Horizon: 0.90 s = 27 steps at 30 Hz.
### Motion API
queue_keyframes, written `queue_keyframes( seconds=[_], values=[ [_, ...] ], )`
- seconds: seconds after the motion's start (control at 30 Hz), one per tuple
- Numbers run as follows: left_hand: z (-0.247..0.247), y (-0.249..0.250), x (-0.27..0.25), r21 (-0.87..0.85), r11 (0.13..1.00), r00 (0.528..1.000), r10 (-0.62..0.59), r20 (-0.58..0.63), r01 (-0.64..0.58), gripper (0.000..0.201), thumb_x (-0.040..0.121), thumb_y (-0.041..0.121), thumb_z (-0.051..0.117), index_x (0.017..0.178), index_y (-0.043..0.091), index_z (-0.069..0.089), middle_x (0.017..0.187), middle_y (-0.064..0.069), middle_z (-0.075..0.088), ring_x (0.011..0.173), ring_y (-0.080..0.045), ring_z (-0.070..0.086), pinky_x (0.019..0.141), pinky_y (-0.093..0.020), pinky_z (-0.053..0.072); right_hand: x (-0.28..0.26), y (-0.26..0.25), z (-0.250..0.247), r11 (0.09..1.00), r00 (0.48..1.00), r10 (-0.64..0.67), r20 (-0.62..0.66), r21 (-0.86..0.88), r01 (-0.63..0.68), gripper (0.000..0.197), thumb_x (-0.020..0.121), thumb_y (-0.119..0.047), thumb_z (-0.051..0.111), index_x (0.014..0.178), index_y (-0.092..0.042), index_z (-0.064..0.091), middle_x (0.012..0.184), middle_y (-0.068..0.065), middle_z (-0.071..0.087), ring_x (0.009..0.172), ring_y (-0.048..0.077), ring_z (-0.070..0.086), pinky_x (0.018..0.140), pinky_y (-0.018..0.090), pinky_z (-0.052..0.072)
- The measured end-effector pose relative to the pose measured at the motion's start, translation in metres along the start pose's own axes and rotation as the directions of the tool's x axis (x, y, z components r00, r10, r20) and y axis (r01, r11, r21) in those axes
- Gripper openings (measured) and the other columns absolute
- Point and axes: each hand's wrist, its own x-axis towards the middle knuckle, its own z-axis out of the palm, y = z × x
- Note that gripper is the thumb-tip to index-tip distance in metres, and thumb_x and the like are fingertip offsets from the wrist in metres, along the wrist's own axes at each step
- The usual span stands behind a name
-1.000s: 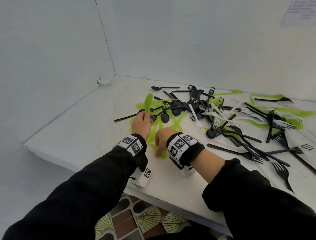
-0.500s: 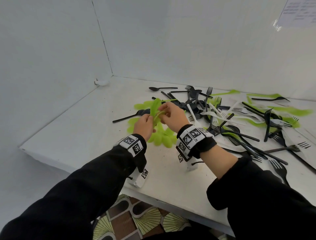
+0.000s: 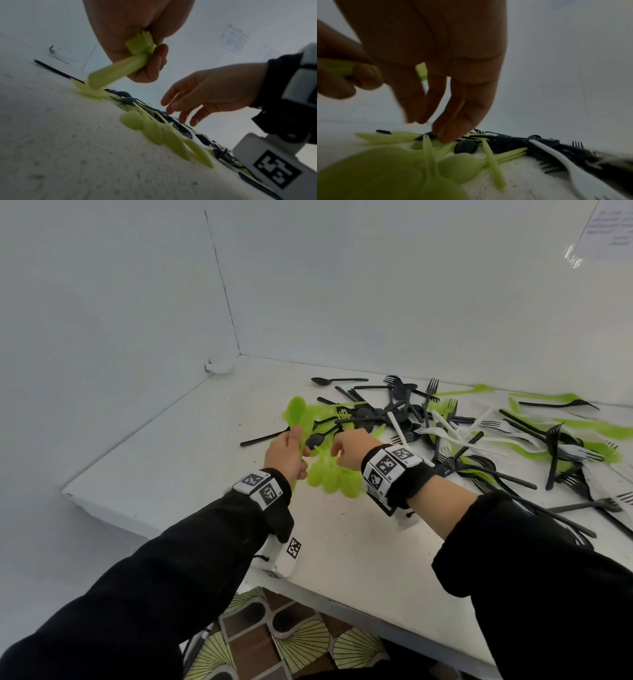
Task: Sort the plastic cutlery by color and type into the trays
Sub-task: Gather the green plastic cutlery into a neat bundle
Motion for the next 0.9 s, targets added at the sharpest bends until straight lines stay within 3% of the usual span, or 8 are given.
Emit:
queue_keyframes(
  seconds=[0.07,0.17,0.27,0.4,0.5,0.67,0.8,0.9],
  values=[
    [-0.001,0.0,0.0,-0.031,0.999,0.999,-0.026,-0.026,0.026,0.033,0.101,0.034,0.034,0.09,0.009,0.051,0.07,-0.003,0.052,0.044,-0.016,0.036,0.039,-0.02,0.033,0.001,-0.006,0.0,0.982,0.999,-0.011,-0.038,0.189,0.018,0.025,0.093,-0.014,0.048,0.114,-0.007,0.061,0.109,0.01,0.063,0.083,0.021,0.061,0.067,0.024,0.05],
    [0.002,-0.002,-0.001,-0.03,0.999,1.0,-0.025,0.005,0.025,0.034,0.102,0.031,0.034,0.087,0.008,0.055,0.07,-0.004,0.054,0.04,-0.014,0.042,0.039,-0.02,0.036,0.002,-0.021,-0.002,0.783,0.997,0.043,-0.058,0.623,0.003,0.025,0.098,-0.021,0.041,0.109,-0.004,0.054,0.08,0.005,0.06,0.057,0.016,0.056,0.052,0.023,0.05],
    [0.006,-0.003,-0.004,-0.06,0.998,0.996,-0.01,0.084,0.015,0.032,0.102,0.028,0.034,0.095,0.005,0.055,0.076,-0.006,0.056,0.034,-0.009,0.044,0.042,-0.022,0.038,0.005,-0.029,-0.001,0.79,0.989,0.048,-0.143,0.611,0.05,0.013,0.096,-0.02,0.047,0.102,-0.009,0.048,0.067,0.004,0.057,0.047,0.014,0.053,0.047,0.022,0.046],
    [0.0,-0.003,-0.005,-0.084,0.996,0.986,-0.018,0.165,0.032,0.029,0.102,0.026,0.037,0.106,0.006,0.057,0.081,-0.003,0.062,0.035,-0.01,0.048,0.042,-0.021,0.04,0.015,-0.019,0.005,0.775,0.947,0.119,-0.297,0.624,0.098,0.039,0.086,-0.014,0.063,0.119,-0.009,0.044,0.093,0.005,0.051,0.066,0.014,0.054,0.053,0.016,0.042],
    [-0.003,-0.004,-0.007,-0.048,0.998,0.975,-0.03,0.22,0.042,0.029,0.101,0.028,0.038,0.107,0.011,0.06,0.077,-0.002,0.059,0.036,-0.011,0.046,0.04,-0.018,0.038,0.017,-0.015,0.004,0.664,0.967,0.118,-0.227,0.741,0.093,0.06,0.086,-0.012,0.064,0.136,-0.011,0.031,0.104,0.004,0.048,0.066,0.019,0.057,0.06,0.022,0.048],
    [0.0,-0.006,-0.005,-0.031,0.999,0.975,-0.022,0.22,0.03,0.03,0.102,0.027,0.033,0.098,0.011,0.058,0.072,-0.003,0.052,0.036,-0.01,0.04,0.041,-0.019,0.032,0.026,-0.014,0.0,0.639,0.983,0.058,-0.175,0.763,0.098,0.025,0.09,-0.007,0.058,0.11,-0.01,0.044,0.093,0.011,0.061,0.056,0.015,0.057,0.047,0.017,0.046],
    [-0.002,-0.002,-0.001,0.018,1.0,0.992,-0.009,0.124,0.006,0.028,0.102,0.024,0.033,0.086,0.016,0.054,0.075,0.0,0.052,0.045,-0.013,0.043,0.047,-0.023,0.035,0.034,-0.013,-0.005,0.696,0.985,0.122,-0.119,0.718,0.001,0.027,0.096,-0.023,0.047,0.119,-0.008,0.046,0.097,0.008,0.061,0.055,0.015,0.055,0.046,0.019,0.043],
    [-0.007,0.001,0.006,0.03,0.999,1.0,0.015,-0.01,-0.015,0.025,0.101,0.021,0.033,0.1,0.011,0.055,0.073,0.002,0.052,0.044,-0.014,0.041,0.045,-0.021,0.033,0.032,-0.001,-0.014,0.944,0.999,0.036,-0.022,0.328,-0.026,0.028,0.095,-0.014,0.042,0.118,-0.007,0.057,0.095,0.007,0.059,0.064,0.02,0.056,0.055,0.022,0.045]
  ],
)
